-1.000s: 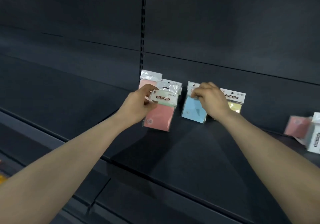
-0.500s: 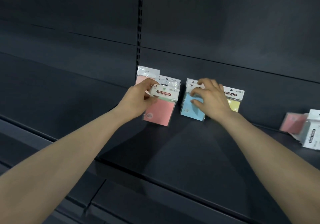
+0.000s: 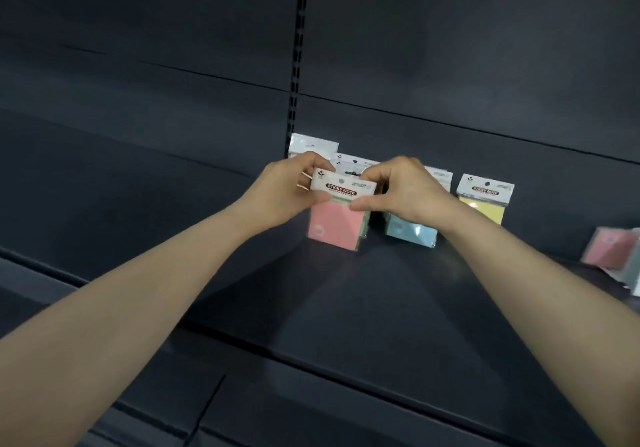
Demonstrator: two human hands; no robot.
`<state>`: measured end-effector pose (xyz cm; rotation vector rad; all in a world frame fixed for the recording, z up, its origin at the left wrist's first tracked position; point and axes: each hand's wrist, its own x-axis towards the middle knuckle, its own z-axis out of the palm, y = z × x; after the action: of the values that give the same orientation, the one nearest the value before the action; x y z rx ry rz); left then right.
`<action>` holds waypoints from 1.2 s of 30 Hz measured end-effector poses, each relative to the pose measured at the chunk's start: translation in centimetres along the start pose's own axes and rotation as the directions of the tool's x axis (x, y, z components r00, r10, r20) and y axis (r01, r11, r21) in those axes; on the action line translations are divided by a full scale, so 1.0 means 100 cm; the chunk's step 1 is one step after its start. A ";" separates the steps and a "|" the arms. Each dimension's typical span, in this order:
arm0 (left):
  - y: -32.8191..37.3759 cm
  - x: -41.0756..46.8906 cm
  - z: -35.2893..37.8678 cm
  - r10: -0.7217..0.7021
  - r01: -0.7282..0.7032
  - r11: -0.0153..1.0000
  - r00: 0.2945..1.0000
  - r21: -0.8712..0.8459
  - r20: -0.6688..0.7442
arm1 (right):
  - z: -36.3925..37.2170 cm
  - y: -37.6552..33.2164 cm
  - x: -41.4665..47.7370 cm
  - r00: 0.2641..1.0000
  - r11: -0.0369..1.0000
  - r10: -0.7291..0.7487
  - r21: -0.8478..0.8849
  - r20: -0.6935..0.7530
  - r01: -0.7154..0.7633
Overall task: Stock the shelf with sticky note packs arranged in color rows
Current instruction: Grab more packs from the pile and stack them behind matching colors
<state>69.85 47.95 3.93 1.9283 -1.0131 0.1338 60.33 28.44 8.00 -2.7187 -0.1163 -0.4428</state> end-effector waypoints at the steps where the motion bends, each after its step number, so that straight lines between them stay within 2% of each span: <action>1: -0.009 0.002 -0.009 0.012 -0.012 1.000 1.000 -0.005 0.006 | 0.001 -0.005 0.004 0.999 0.999 0.035 0.002 0.005 -0.035; 3: -0.029 0.007 -0.029 0.029 -0.029 0.999 1.000 0.038 -0.008 | 0.002 -0.016 0.011 0.996 0.997 0.082 -0.019 0.023 -0.081; 6: -0.065 0.016 -0.058 0.060 -0.056 0.963 0.998 0.264 -0.007 | 0.003 -0.034 0.027 0.989 0.989 0.146 0.026 -0.008 -0.145; 8: -0.087 0.017 -0.072 0.065 -0.076 0.906 0.997 0.415 0.042 | 0.007 -0.045 0.042 0.983 0.983 0.181 0.048 -0.040 -0.179; 10: -0.106 0.016 -0.079 0.052 -0.096 0.867 0.993 0.490 0.103 | 0.018 -0.051 0.058 0.976 0.978 0.205 0.040 -0.073 -0.203; 15: -0.131 0.018 -0.084 -0.018 -0.110 0.824 0.975 0.556 0.220 | 0.059 -0.047 0.100 0.956 0.947 0.256 -0.162 -0.143 -0.278; 18: -0.136 0.023 -0.083 -0.049 -0.136 0.807 0.954 0.574 0.295 | 0.075 -0.036 0.115 0.934 0.904 0.262 -0.279 -0.242 -0.325; 22: -0.139 0.031 -0.079 -0.027 -0.191 0.799 0.936 0.571 0.352 | 0.082 -0.029 0.121 0.915 0.842 0.255 -0.393 -0.314 -0.369; 25: -0.138 0.036 -0.075 0.003 -0.220 0.801 0.932 0.557 0.363 | 0.084 -0.027 0.126 0.916 0.797 0.195 -0.488 -0.351 -0.357; 29: -0.141 0.042 -0.071 0.020 -0.236 0.801 0.929 0.550 0.369 | 0.085 -0.025 0.130 0.889 0.771 0.172 -0.505 -0.424 -0.389; 32: -0.142 0.044 -0.069 0.018 -0.240 0.798 0.926 0.553 0.376 | 0.086 -0.025 0.129 0.890 0.758 0.181 -0.518 -0.418 -0.397; 36: -0.142 0.047 -0.068 0.022 -0.246 0.794 0.926 0.556 0.378 | 0.090 -0.026 0.122 0.920 0.768 0.141 -0.545 -0.367 -0.335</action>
<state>84.77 53.72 0.34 2.5138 -1.4873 0.2141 74.09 34.50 4.98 -3.1571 0.5545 -0.9544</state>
